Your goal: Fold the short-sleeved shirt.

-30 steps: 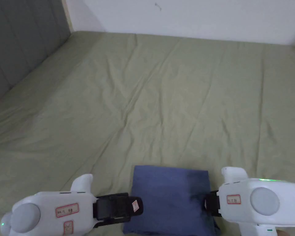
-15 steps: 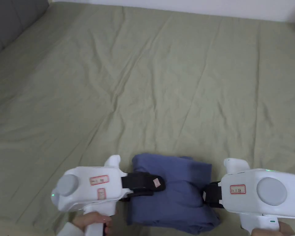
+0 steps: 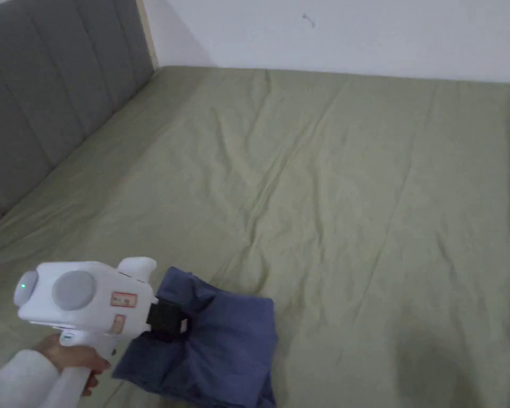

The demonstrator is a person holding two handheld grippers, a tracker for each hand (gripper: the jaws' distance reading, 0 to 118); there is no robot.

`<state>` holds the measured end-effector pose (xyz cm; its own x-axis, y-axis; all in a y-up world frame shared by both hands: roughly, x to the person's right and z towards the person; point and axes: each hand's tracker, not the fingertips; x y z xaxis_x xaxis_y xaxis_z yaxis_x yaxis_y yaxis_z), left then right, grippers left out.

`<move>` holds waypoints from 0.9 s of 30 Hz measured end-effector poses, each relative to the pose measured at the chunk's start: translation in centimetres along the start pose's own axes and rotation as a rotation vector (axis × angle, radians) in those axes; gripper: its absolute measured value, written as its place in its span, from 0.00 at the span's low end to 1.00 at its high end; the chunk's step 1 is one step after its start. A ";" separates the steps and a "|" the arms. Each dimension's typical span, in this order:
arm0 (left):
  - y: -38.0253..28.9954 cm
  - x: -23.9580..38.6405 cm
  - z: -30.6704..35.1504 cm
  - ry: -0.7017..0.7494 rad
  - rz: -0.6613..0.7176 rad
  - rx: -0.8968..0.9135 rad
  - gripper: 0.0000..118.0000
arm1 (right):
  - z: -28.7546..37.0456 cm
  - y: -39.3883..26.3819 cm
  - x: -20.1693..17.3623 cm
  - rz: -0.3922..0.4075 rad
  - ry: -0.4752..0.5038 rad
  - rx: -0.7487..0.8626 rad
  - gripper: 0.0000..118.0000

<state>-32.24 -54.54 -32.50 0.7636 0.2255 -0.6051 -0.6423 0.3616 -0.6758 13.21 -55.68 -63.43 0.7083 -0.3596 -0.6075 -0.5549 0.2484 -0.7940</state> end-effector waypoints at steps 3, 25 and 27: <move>3.3 -6.8 1.0 0.251 -0.010 -0.051 0.28 | 0.0 -0.7 1.9 -0.031 -0.005 -0.018 0.11; 0.6 1.9 11.7 0.116 0.137 0.346 0.00 | 3.7 -2.2 0.4 0.033 -0.010 0.095 0.11; -0.8 6.7 12.6 0.150 0.141 0.398 0.00 | 4.8 -2.5 -0.4 0.039 -0.019 0.165 0.11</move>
<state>-25.75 -41.88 -30.70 0.6332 0.1744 -0.7540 -0.6417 0.6630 -0.3855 16.43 -51.84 -61.36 0.6964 -0.3303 -0.6371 -0.5040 0.4069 -0.7618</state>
